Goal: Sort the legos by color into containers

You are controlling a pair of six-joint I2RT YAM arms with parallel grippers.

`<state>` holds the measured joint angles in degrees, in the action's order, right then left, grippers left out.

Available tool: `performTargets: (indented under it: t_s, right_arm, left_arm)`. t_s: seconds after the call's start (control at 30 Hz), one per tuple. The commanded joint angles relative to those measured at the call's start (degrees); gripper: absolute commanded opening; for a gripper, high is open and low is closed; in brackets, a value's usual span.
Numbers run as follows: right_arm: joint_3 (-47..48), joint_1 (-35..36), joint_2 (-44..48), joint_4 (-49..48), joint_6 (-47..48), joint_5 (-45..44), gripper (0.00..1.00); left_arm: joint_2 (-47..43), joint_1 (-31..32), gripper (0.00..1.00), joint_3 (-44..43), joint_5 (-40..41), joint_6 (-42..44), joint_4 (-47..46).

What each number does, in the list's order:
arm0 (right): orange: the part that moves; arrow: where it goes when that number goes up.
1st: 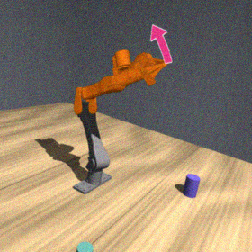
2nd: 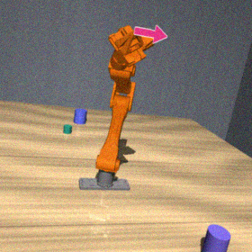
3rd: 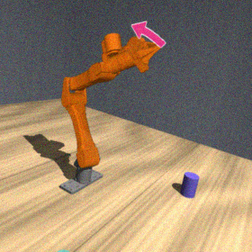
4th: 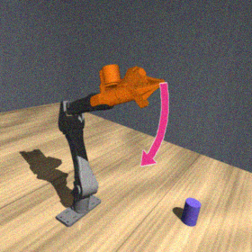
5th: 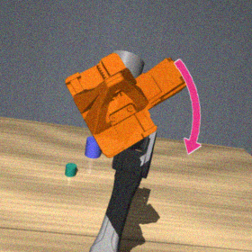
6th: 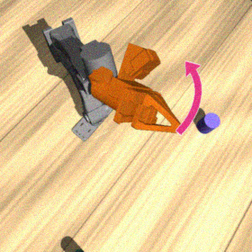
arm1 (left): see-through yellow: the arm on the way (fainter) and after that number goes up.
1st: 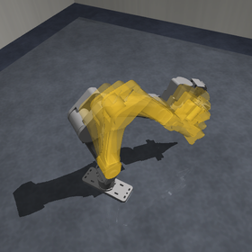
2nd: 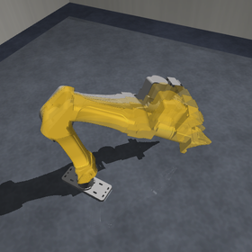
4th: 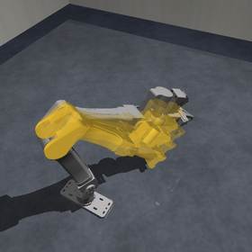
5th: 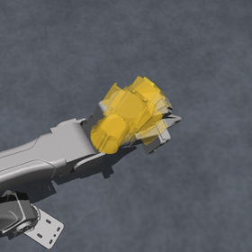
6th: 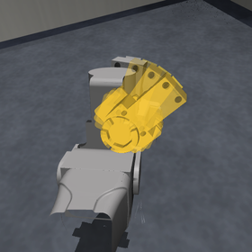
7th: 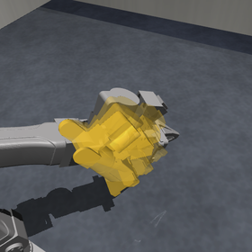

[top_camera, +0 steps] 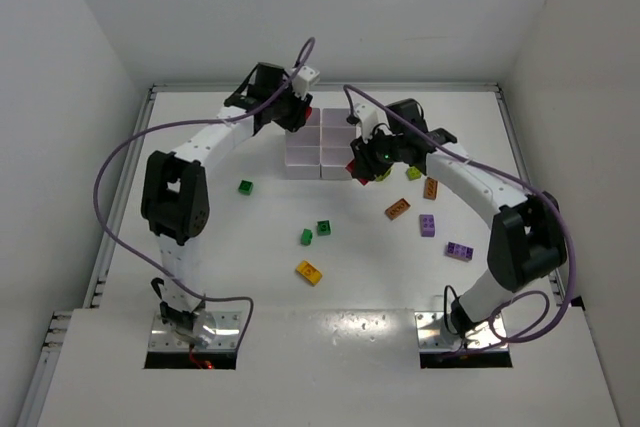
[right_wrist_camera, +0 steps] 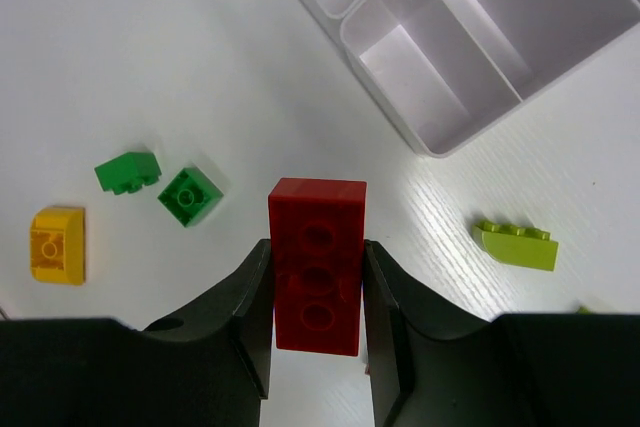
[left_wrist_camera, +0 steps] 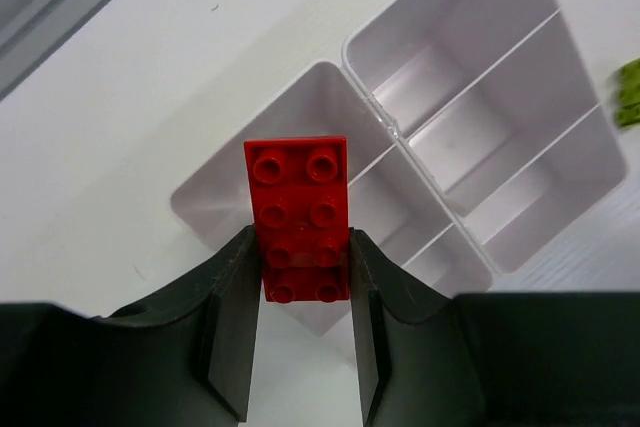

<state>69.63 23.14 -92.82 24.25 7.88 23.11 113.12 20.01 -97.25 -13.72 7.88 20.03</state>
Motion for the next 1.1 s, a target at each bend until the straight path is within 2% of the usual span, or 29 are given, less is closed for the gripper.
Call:
performTargets:
  t_s: [0.0,0.17,0.33,0.37,0.57,0.7,0.8,0.9,0.97,1.07]
  right_arm:
    - [2.88,-0.9,0.0,-1.05,-0.23,1.5,0.01]
    - [2.88,-1.43,-0.52,-1.05,-0.23,1.5,0.02]
    - [3.41,-1.43,-1.57,-1.05,-0.23,2.02,0.03]
    - [3.41,-1.95,-1.58,-1.05,0.29,2.02,0.03]
    - [3.94,-1.95,-2.11,-1.05,0.29,2.02,0.03]
    - [3.94,-1.95,-2.63,-1.57,0.29,2.02,0.05]
    - [4.55,-1.95,-3.25,-1.57,0.29,2.55,0.05]
    - [6.57,-1.95,-4.47,-2.8,-0.31,2.55,0.05]
    - [9.11,-1.43,-6.05,-3.76,-1.63,2.55,0.03]
    - [14.47,-0.9,-8.86,-7.36,-4.01,0.45,0.02]
  left_arm:
    - [1.48,1.08,0.27,-5.39,5.62,9.06,1.67]
    - [4.64,1.08,0.29,-9.09,8.09,13.82,4.39]
    - [6.41,1.08,0.37,-11.02,9.32,17.16,4.93]
    - [6.93,1.08,0.41,-11.03,9.32,17.17,4.93]
    - [6.94,1.08,0.49,-10.51,5.72,19.19,6.69]
    - [6.32,1.08,0.65,-9.97,4.93,18.05,7.3]
    - [5.1,0.47,0.73,-9.45,2.04,16.03,6.52]
    - [1.41,-2.42,0.75,-8.31,-4.89,9.46,3.45]
    - [-3.75,-4.97,0.75,-6.29,-11.9,1.64,-1.73]
    - [-10.27,-6.73,0.76,-1.11,-13.97,-7.86,-10.0]
